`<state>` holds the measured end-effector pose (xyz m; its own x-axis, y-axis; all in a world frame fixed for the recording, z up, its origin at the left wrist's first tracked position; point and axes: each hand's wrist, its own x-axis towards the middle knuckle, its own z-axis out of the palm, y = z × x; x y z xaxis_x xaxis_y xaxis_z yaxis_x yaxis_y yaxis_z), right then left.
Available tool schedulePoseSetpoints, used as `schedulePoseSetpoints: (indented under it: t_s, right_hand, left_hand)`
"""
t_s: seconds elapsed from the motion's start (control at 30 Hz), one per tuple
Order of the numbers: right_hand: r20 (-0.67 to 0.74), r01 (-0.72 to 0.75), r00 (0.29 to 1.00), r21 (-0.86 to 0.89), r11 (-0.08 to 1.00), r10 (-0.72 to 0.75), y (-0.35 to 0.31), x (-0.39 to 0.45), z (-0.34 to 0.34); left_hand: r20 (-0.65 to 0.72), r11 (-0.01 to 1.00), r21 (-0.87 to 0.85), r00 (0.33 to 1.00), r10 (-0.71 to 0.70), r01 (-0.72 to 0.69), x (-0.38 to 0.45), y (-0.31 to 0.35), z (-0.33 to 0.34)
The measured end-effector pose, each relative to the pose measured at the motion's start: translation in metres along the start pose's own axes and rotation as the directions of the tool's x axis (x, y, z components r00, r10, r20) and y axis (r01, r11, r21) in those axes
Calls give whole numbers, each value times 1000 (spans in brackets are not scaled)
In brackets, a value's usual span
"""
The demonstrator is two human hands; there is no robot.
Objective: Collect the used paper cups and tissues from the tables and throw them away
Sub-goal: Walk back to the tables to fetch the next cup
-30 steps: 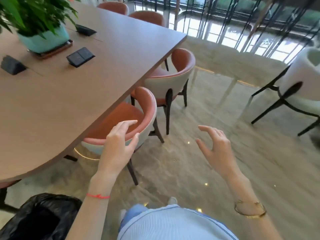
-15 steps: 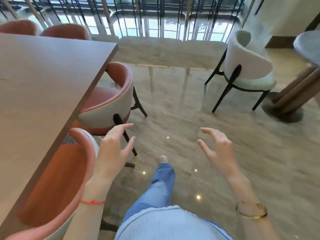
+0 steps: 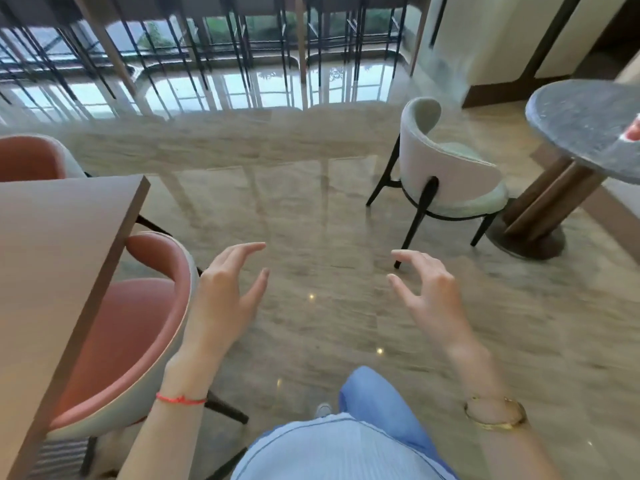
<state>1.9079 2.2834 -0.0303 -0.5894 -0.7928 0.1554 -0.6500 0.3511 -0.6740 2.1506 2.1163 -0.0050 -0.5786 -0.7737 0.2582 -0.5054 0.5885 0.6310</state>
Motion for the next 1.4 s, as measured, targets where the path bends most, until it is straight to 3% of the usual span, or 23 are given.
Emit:
schedulePoseSetpoints:
  t_s: [0.3,0.6,0.83,1.1,1.4]
  right_hand:
    - [-24,-41,999,1,999,41,53,204,30]
    - [81,106,991,11,994,-107,58,471,41]
    - [146,180,973,18,983,-181,47,630,94]
    - [171,242,955,33,970,-244,3,825,199]
    - [124,253,957,90,963,-263,-73,1031,286]
  left_hand:
    - [21,1000,1,1000,-7,7,201,-39,64]
    - [-164,997,10,984,-69,71,413,-70,94]
    - [-190,985,9,968,-165,170,533,-130,107]
    - [-231,974,19,948,-217,228,705,-234,87]
    - [-238,977,65,954,-183,203,908,-343,33]
